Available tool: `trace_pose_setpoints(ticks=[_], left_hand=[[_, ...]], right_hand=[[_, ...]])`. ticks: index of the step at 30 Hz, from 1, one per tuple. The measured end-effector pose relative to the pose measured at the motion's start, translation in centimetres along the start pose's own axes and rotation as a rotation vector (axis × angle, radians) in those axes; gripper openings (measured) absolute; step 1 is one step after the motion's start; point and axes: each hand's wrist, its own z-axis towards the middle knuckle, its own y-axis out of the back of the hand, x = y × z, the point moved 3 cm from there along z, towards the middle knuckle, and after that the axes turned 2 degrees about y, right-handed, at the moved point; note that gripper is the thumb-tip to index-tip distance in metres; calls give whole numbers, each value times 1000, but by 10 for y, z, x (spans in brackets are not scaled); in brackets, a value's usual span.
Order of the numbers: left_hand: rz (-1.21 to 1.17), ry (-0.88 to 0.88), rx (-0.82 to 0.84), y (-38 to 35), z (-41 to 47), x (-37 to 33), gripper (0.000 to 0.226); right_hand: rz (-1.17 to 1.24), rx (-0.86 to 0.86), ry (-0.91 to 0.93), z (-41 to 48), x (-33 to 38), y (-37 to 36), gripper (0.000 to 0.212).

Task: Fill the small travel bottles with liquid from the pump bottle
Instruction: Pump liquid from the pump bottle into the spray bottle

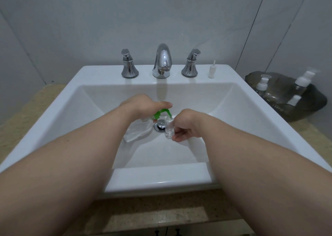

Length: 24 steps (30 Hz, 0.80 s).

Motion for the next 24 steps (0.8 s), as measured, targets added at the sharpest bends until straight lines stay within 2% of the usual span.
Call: trace_pose_setpoints(ticks=[24], left_hand=[[-2,-12,2,-2,6,4,81]], right_hand=[[-5,-18,-9,-4,1,0,36]])
